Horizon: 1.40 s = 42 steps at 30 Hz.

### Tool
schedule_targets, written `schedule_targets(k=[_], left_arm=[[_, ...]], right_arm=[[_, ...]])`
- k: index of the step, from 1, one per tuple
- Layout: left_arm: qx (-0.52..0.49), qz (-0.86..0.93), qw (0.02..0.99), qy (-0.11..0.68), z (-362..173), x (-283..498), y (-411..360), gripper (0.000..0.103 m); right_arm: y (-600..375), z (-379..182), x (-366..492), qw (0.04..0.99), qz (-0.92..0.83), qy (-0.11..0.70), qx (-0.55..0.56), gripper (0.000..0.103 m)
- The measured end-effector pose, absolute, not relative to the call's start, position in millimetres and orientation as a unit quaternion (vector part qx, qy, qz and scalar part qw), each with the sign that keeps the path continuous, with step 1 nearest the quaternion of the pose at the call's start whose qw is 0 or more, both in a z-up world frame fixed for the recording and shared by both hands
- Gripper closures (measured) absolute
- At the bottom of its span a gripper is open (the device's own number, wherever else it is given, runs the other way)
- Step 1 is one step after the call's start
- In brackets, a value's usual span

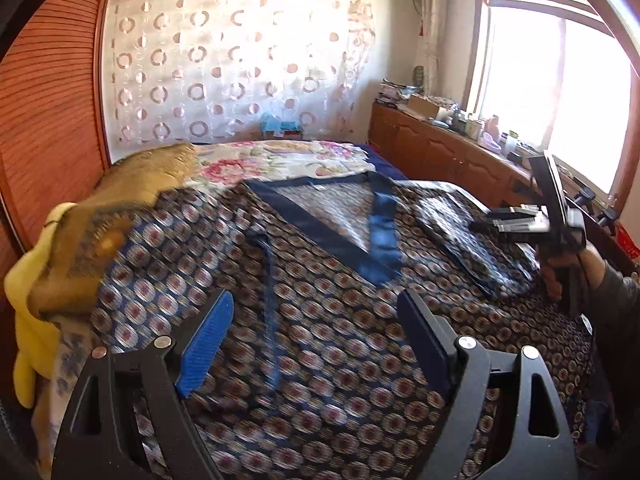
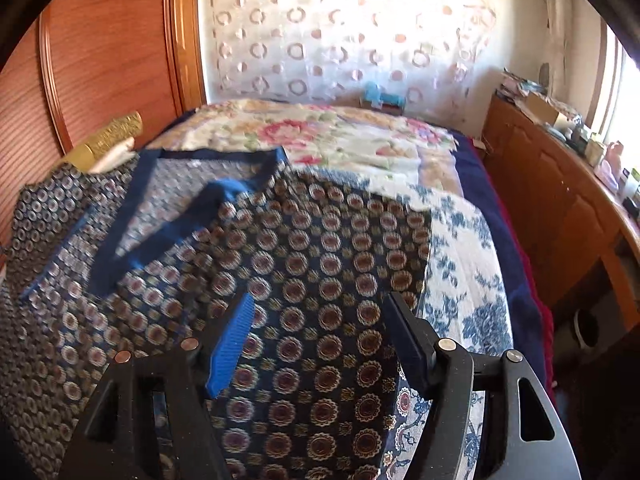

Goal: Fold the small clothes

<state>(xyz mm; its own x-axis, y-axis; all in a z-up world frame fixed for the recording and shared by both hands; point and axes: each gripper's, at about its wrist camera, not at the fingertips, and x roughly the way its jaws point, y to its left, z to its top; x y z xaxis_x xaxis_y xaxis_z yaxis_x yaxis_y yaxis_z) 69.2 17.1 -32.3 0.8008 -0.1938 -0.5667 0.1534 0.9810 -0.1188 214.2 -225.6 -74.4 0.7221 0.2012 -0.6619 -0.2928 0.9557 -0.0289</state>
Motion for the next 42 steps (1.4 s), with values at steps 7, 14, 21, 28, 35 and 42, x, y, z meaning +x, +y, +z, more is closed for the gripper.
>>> schedule_targets(k=[7, 14, 21, 28, 35, 42], left_arm=[[-0.036, -0.060, 0.951, 0.300, -22, 95, 61, 0.018], [-0.052, -0.045, 0.944, 0.323, -20, 135, 97, 0.030], [-0.074, -0.040, 0.928, 0.363, -25, 173, 126, 0.045], [-0.062, -0.039, 0.909, 0.410, -35, 203, 131, 0.053], [-0.020, -0.025, 0.900, 0.435, -46, 217, 118, 0.066], [0.005, -0.047, 0.893, 0.447, -46, 220, 105, 0.078]], right_arm=[[-221, -92, 233, 0.913, 0.124, 0.382, -0.075, 0.032], [-222, -93, 239, 0.910, 0.125, 0.390, -0.068, 0.016], [-224, -97, 240, 0.910, 0.123, 0.392, -0.061, 0.013], [-225, -97, 239, 0.910, 0.123, 0.392, -0.060, 0.013], [-225, -97, 239, 0.910, 0.123, 0.392, -0.060, 0.013], [-225, -98, 239, 0.910, 0.123, 0.392, -0.059, 0.013]])
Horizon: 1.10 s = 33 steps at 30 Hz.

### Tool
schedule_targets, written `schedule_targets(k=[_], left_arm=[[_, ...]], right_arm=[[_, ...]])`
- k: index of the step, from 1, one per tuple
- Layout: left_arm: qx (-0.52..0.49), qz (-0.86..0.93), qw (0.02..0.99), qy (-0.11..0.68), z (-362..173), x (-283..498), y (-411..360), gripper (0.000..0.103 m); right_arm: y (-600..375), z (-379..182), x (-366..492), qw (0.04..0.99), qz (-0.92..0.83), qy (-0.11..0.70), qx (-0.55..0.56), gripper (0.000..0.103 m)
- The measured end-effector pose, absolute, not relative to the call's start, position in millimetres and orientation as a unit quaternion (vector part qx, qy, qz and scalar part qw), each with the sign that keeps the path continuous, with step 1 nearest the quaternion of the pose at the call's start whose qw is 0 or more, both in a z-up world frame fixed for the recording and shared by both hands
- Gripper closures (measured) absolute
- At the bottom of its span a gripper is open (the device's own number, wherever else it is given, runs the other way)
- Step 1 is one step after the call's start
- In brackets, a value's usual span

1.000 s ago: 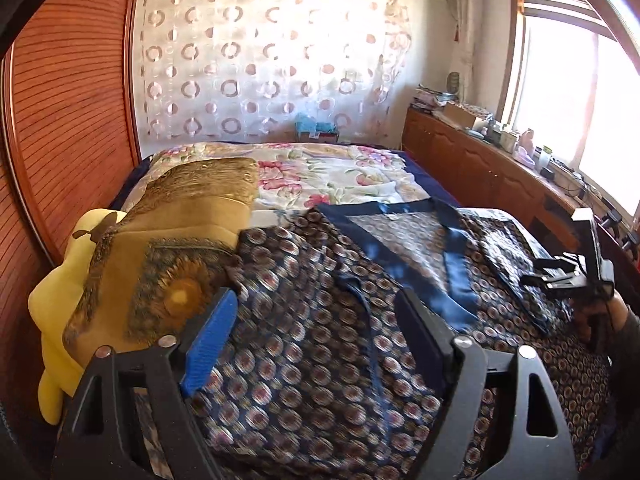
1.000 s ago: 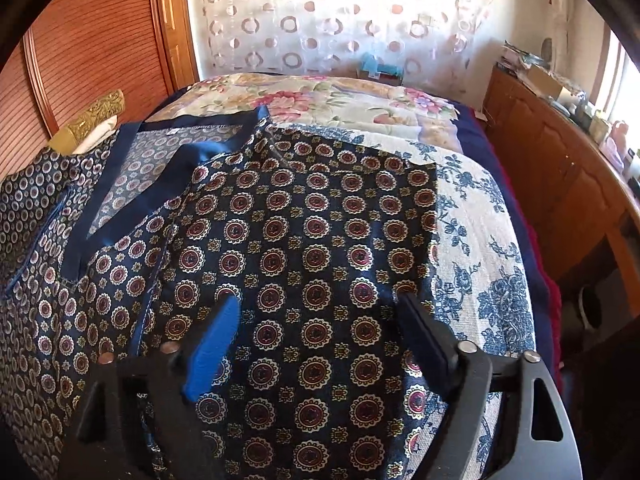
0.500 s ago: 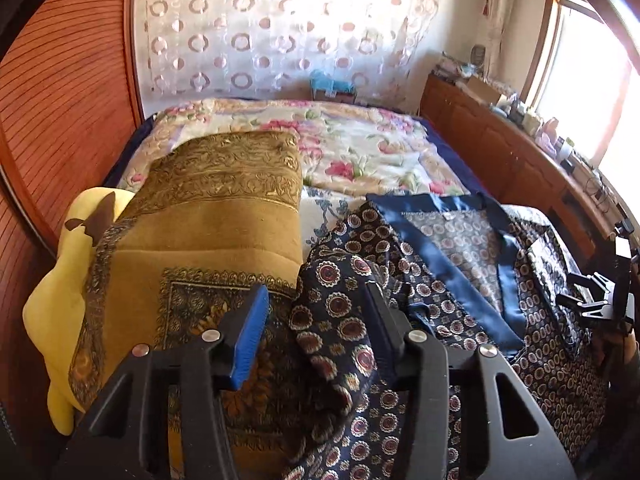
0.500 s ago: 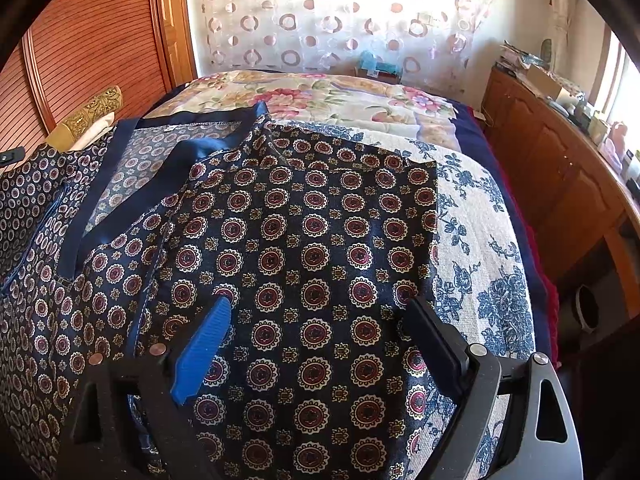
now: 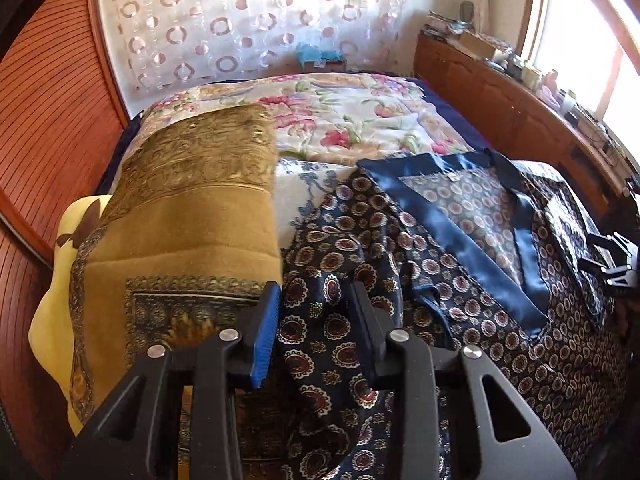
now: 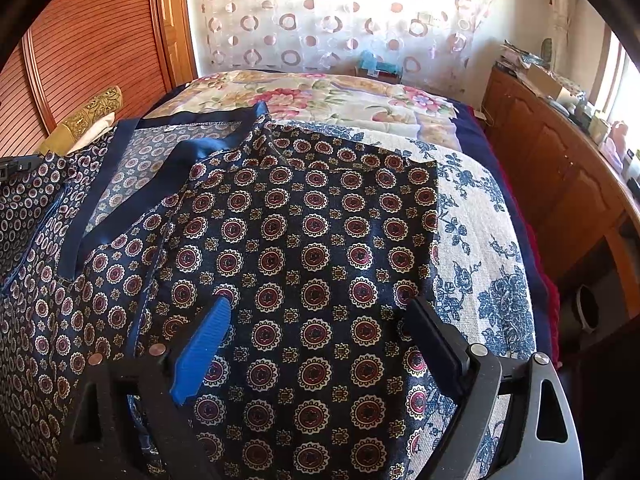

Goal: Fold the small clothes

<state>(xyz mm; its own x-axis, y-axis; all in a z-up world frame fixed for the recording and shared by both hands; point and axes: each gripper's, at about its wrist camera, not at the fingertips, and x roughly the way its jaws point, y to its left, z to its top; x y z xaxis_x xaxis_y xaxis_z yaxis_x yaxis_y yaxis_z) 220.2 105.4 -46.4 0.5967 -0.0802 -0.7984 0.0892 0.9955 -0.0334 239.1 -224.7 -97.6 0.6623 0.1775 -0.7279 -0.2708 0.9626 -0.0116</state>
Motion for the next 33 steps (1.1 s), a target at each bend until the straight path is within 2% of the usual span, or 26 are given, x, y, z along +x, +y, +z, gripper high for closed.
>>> schedule_targets(k=[2, 11, 17, 19, 21, 23, 33], left_arm=[[0.015, -0.050, 0.892, 0.449, -46, 221, 102, 0.096], [0.048, -0.010, 0.927, 0.372, 3, 209, 101, 0.099], [0.061, 0.012, 0.925, 0.376, 0, 213, 108, 0.098], [0.060, 0.018, 0.920, 0.387, -7, 215, 111, 0.092], [0.054, 0.018, 0.917, 0.396, -14, 216, 113, 0.074], [0.051, 0.016, 0.915, 0.400, -19, 216, 113, 0.063], [0.027, 0.001, 0.903, 0.429, -44, 211, 109, 0.061]], right_arm=[[-224, -98, 239, 0.910, 0.123, 0.392, -0.060, 0.013], [-224, -98, 239, 0.910, 0.122, 0.391, -0.060, 0.012], [-224, -98, 239, 0.910, 0.122, 0.391, -0.060, 0.012], [-223, -98, 239, 0.910, 0.122, 0.391, -0.060, 0.012], [-224, -98, 239, 0.910, 0.122, 0.391, -0.060, 0.012], [-223, -98, 239, 0.910, 0.122, 0.391, -0.060, 0.012], [-223, -98, 239, 0.910, 0.122, 0.391, -0.060, 0.012]])
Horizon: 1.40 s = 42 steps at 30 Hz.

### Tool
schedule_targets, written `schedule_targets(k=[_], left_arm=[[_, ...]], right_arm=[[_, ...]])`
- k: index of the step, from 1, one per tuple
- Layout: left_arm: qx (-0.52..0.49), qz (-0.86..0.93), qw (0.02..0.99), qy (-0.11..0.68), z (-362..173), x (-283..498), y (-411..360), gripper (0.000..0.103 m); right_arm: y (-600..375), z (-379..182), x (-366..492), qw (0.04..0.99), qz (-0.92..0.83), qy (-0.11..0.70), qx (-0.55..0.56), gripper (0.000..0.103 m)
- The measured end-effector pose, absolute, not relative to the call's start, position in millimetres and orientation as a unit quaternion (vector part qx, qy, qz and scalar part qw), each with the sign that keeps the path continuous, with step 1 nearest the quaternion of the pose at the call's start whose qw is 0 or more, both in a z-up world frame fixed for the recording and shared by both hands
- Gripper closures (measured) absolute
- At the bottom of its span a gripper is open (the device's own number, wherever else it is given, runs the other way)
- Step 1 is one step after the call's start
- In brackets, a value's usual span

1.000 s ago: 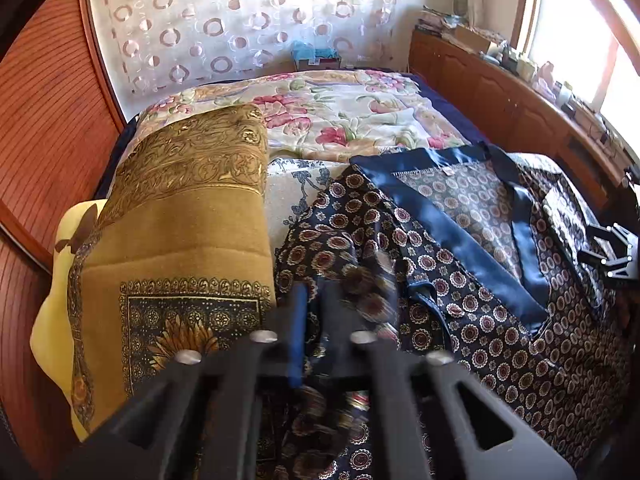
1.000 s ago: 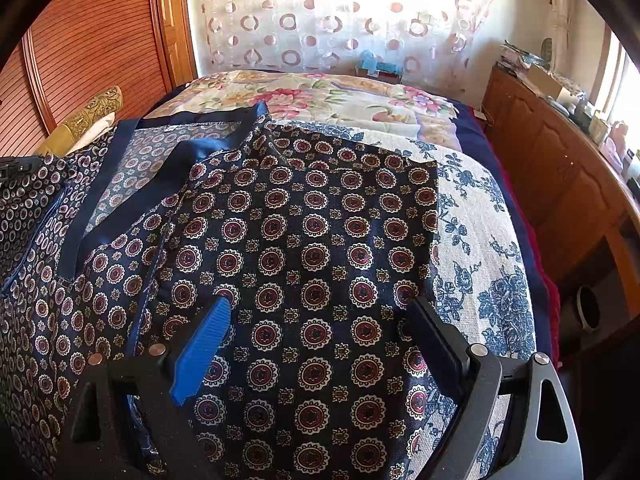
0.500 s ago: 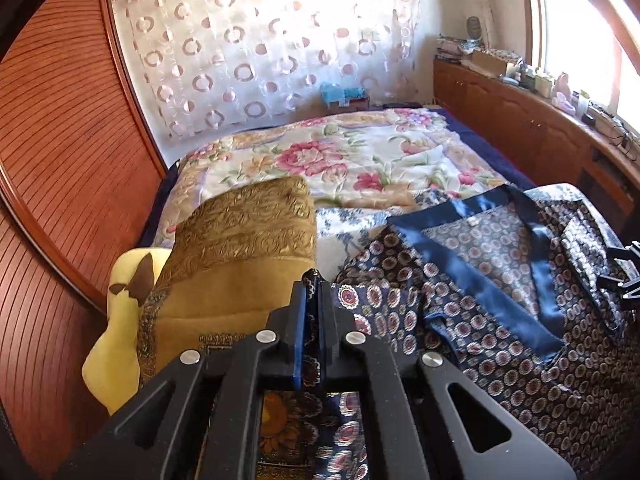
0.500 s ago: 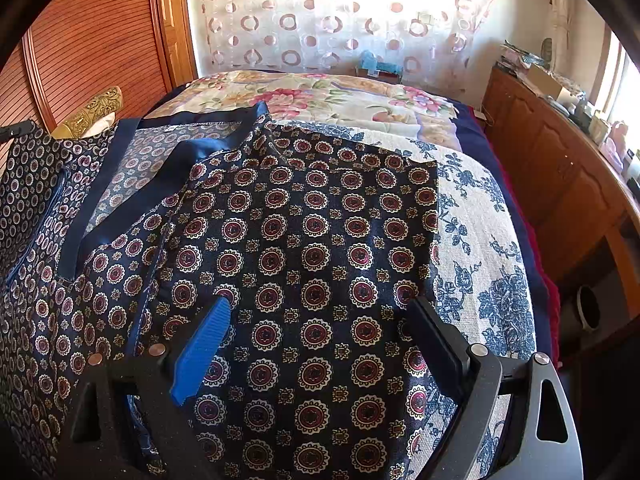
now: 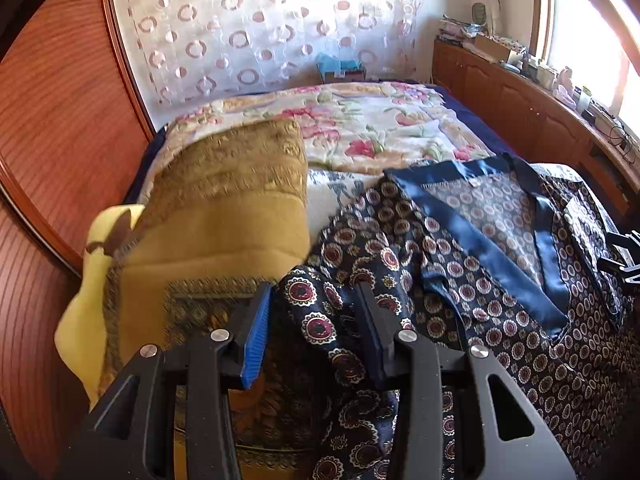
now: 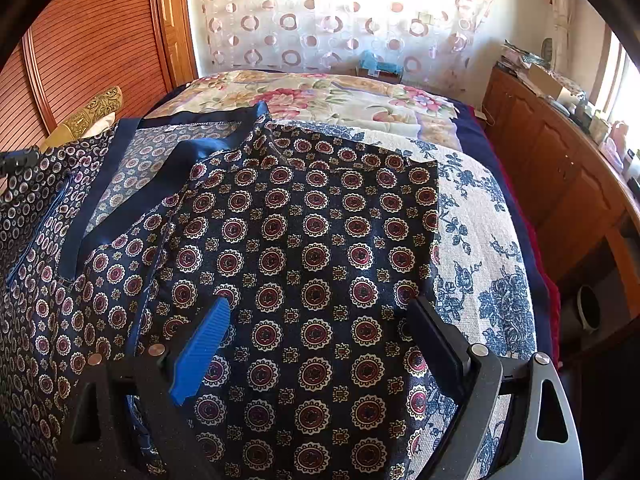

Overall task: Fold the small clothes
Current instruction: 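Grasp the folded shirt edge with the right gripper and lift it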

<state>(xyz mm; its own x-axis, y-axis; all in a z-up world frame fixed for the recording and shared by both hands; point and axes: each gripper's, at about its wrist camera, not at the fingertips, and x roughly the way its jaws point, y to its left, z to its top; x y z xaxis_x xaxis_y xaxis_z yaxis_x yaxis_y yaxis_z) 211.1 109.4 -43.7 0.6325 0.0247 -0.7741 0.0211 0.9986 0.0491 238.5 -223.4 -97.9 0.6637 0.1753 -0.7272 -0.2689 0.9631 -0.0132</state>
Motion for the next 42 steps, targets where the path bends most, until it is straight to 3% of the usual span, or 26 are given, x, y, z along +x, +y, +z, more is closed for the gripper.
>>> schedule_targets(k=[5, 7, 11, 18, 22, 24, 30, 39, 40, 41, 42], left_arm=[[0.019, 0.004, 0.911, 0.411, -35, 201, 111, 0.060], [0.020, 0.004, 0.916, 0.400, -27, 196, 111, 0.055], [0.016, -0.002, 0.921, 0.390, -20, 187, 114, 0.031], [-0.013, -0.002, 0.915, 0.403, -34, 182, 125, 0.030], [-0.048, -0.019, 0.908, 0.416, -45, 184, 131, 0.030], [-0.053, -0.021, 0.906, 0.419, -49, 184, 131, 0.031], [-0.080, -0.039, 0.905, 0.417, -49, 186, 133, 0.051], [-0.070, -0.034, 0.905, 0.418, -50, 195, 128, 0.055], [-0.065, -0.040, 0.906, 0.415, -51, 196, 125, 0.064], [-0.064, -0.043, 0.907, 0.414, -51, 197, 124, 0.087], [-0.067, -0.046, 0.908, 0.412, -50, 197, 123, 0.097]], right_arm=[[-224, -98, 238, 0.910, 0.122, 0.392, -0.060, 0.012], [-224, -97, 239, 0.910, 0.122, 0.391, -0.057, 0.012], [-230, -86, 230, 0.919, 0.127, 0.371, -0.038, 0.012], [-243, -50, 236, 0.934, 0.119, 0.333, -0.052, 0.012], [-254, -57, 265, 0.927, 0.125, 0.352, -0.041, 0.012], [-255, -68, 283, 0.919, 0.128, 0.372, -0.037, 0.017], [-253, -89, 311, 0.910, 0.115, 0.397, -0.043, 0.026], [-249, -88, 307, 0.916, 0.110, 0.383, -0.055, 0.026], [-250, -88, 307, 0.916, 0.110, 0.383, -0.055, 0.026], [-251, -88, 308, 0.916, 0.111, 0.383, -0.055, 0.027], [-250, -89, 307, 0.916, 0.113, 0.382, -0.054, 0.031]])
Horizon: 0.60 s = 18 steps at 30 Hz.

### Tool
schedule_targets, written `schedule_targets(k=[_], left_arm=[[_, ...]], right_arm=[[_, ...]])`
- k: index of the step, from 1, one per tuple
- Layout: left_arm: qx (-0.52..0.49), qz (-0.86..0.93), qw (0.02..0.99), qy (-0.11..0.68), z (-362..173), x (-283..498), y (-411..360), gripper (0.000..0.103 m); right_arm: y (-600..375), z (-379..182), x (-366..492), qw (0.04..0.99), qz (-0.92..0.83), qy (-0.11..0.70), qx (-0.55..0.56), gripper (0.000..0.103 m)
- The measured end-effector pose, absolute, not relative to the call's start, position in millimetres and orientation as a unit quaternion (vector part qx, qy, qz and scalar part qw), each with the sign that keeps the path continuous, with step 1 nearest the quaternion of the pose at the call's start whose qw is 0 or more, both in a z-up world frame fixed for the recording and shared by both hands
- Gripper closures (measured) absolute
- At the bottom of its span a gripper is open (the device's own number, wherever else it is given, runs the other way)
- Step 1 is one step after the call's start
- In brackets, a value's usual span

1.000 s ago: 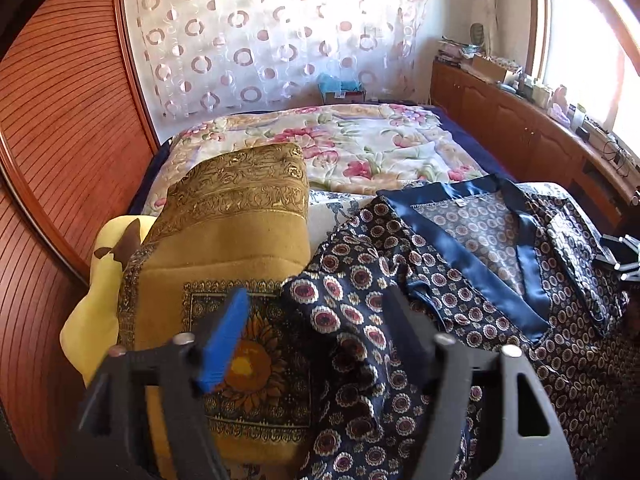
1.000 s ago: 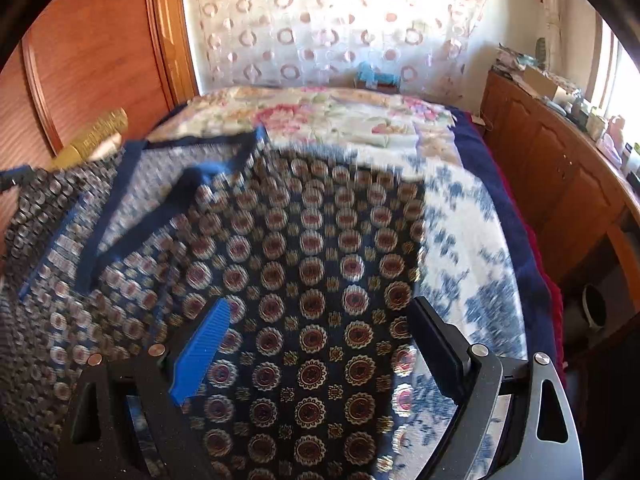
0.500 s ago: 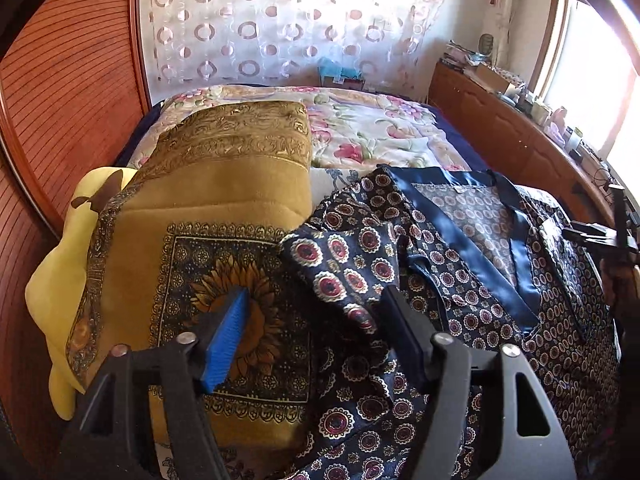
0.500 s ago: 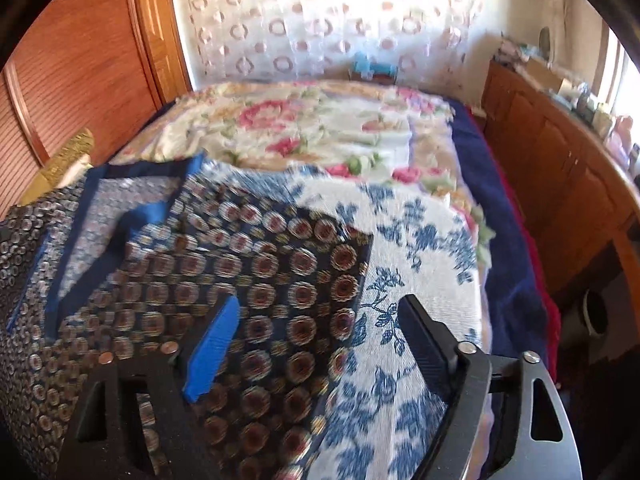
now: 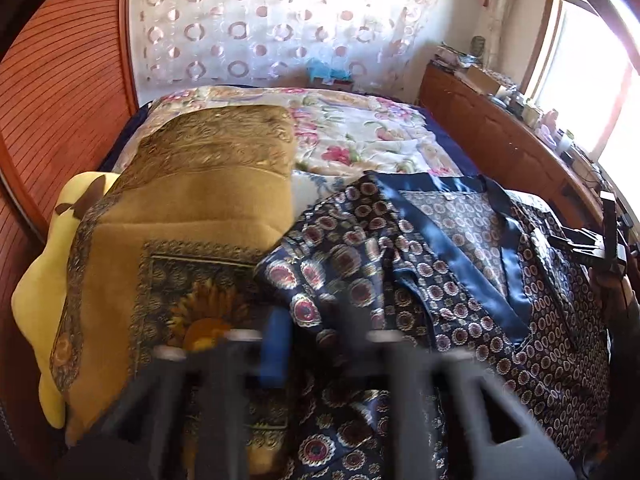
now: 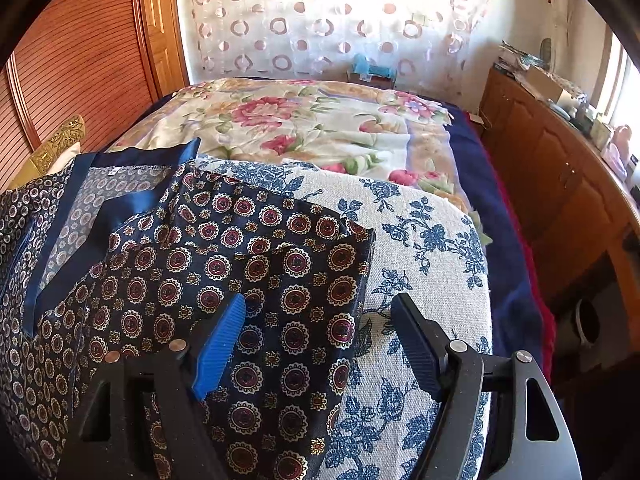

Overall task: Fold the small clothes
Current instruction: 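Grasp the folded shirt edge with the right gripper and lift it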

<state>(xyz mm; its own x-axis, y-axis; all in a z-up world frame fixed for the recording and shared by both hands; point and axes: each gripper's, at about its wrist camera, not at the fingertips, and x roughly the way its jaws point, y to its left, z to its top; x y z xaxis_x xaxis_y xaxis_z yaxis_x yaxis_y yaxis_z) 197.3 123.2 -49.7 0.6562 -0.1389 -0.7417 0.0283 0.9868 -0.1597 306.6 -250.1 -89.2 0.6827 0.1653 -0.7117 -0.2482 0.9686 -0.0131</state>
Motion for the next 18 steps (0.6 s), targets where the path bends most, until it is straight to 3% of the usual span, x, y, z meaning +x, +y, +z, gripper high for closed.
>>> schedule_targets(k=[1, 3, 5, 8, 18], left_arm=[[-0.069, -0.050, 0.909, 0.408, -47, 197, 123, 0.098], [-0.060, -0.061, 0.916, 0.391, -37, 195, 118, 0.099], [-0.049, -0.067, 0.924, 0.372, -23, 191, 112, 0.100], [-0.043, -0.088, 0.933, 0.345, -2, 180, 102, 0.100], [-0.032, -0.133, 0.945, 0.296, 25, 105, 79, 0.101]], right_arm=[[-249, -89, 306, 0.916, 0.117, 0.380, -0.055, 0.037], [-247, -88, 305, 0.917, 0.128, 0.374, -0.061, 0.074], [-241, -86, 304, 0.912, 0.145, 0.377, -0.072, 0.094], [-235, -75, 295, 0.918, 0.155, 0.356, -0.084, 0.099], [-241, -11, 199, 0.948, 0.191, 0.248, -0.055, 0.100]])
